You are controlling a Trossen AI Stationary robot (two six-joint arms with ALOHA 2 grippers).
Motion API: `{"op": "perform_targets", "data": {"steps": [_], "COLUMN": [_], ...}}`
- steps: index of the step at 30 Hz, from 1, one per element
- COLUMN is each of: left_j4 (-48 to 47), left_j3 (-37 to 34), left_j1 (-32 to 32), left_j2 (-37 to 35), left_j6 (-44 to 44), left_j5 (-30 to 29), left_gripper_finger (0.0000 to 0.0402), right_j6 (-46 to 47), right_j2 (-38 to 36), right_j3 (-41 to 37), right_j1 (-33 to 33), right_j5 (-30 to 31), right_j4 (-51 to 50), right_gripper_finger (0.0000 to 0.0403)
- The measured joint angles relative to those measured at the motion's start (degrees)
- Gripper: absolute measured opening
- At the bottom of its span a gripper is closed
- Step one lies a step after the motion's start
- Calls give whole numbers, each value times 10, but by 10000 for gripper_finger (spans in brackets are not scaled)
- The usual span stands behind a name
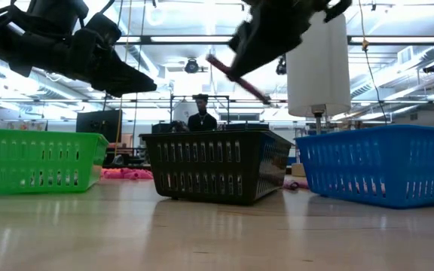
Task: Sort crayons
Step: Put the red crayon into the black bin, then put the white crayon into the green bin
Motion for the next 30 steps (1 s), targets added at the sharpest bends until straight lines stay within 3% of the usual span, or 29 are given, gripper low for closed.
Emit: {"op": "perform_targets", "data": {"steps": [8,16,25,30], "left_j4": [0,-51,-288,-326], "left_j3": [0,9,157,229], "left_j1": [0,-1,-14,-13], "left_j2": [0,15,133,220], "left_j6": [-23,-65,-111,-126], "left_j5": [0,0,-19,-21], "left_gripper_finger": [187,187,187,187], "right_j6": [-111,-165,-153,-104], "right_j2": [61,111,109,77], "right_j3": [2,30,67,74], "right_j1": [-10,-14,-17,-14], "right_j5": [-9,-8,43,128], "right_j4": [35,-8,-79,-104], "right_gripper_finger": [38,68,105,105]}}
